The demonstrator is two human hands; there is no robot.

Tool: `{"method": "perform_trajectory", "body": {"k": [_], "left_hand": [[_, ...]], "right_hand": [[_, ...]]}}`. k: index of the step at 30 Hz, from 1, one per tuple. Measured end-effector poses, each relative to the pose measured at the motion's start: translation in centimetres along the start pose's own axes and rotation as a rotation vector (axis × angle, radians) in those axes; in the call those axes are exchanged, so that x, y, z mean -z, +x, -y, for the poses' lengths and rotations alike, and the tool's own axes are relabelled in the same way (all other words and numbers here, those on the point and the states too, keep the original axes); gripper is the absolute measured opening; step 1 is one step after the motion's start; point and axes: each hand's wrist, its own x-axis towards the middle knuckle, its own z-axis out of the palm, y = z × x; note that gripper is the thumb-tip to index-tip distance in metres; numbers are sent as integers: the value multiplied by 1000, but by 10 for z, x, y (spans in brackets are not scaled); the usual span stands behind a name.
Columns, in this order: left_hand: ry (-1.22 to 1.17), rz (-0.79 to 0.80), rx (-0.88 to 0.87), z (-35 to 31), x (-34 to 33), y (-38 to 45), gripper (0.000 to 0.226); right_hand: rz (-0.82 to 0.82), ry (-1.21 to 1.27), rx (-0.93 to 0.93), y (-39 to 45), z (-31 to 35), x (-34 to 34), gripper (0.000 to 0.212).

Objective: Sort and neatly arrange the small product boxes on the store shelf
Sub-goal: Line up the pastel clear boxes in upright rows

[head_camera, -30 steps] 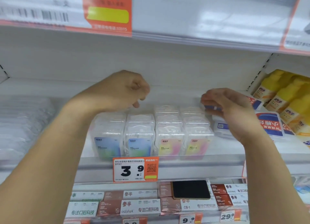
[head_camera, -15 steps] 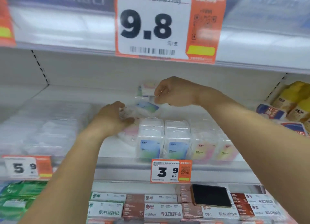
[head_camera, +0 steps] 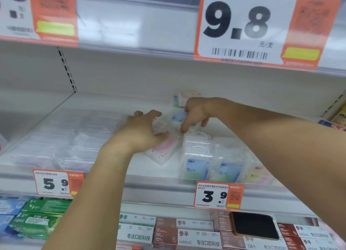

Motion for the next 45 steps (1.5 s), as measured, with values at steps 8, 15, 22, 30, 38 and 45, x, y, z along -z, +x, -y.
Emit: {"method": "perform_trajectory", "body": {"k": [8, 15, 22, 30, 38, 45], "left_hand": [[-147, -22, 203, 3, -9, 12, 108], [-222, -222, -13, -6, -9, 16, 54], [-361, -167, -152, -8, -13, 12, 42], [-597, -51, 3, -1, -12, 14, 32], [-700, 5, -108, -9, -1, 7, 85], [-700, -50, -202, -16, 0, 6, 77]], "right_hand": [[-48, 210, 91, -22, -13, 14, 59], [22, 601, 77, -28, -31, 19, 45], [17, 746, 39, -32, -38, 24, 35], [11, 758, 37, -29, -43, 18, 39], [8, 762, 30, -29, -46, 21, 34], [1, 762, 56, -40, -57, 24, 41]]}}
